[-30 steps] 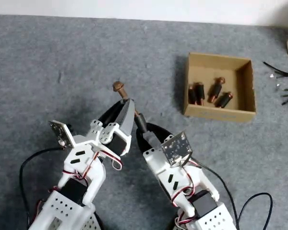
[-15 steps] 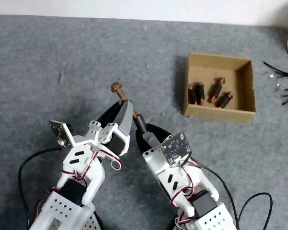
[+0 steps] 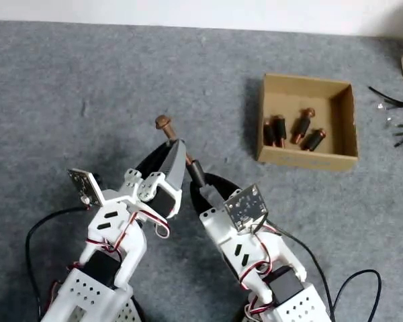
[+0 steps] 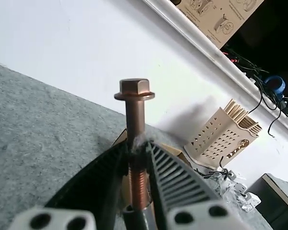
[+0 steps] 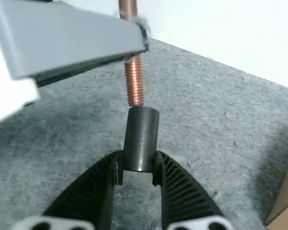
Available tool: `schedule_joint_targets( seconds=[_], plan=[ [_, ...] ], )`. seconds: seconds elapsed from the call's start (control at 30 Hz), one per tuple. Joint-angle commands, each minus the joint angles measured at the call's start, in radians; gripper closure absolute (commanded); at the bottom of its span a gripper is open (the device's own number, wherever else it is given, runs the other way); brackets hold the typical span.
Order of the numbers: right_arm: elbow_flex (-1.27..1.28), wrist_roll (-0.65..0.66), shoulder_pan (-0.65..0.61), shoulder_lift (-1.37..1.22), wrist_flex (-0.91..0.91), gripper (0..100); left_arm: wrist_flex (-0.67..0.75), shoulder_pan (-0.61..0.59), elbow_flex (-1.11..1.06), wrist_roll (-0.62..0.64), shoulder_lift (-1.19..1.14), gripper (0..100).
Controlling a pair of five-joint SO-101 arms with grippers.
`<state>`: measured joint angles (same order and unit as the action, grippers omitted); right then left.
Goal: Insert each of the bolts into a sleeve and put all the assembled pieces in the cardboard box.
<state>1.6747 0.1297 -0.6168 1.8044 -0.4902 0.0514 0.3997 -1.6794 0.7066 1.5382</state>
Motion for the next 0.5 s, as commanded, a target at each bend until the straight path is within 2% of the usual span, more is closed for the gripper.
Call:
schedule_joint_targets(
  seconds=[0.0,0.23,0.47],
  plan=[
    [0.124,-0.009,-0.007,0.027,0.042,99.4,-0.005,0.045,-0.025,0.009,0.002,100],
    [0.124,0.084,-0.025,0.027,0.039,99.4,-0.002,0.050,-0.022,0.009,0.001,100],
    [0.122,0.095,-0.025,0.027,0.039,99.4,-0.006,0.051,-0.024,0.058,0.001,100]
  ],
)
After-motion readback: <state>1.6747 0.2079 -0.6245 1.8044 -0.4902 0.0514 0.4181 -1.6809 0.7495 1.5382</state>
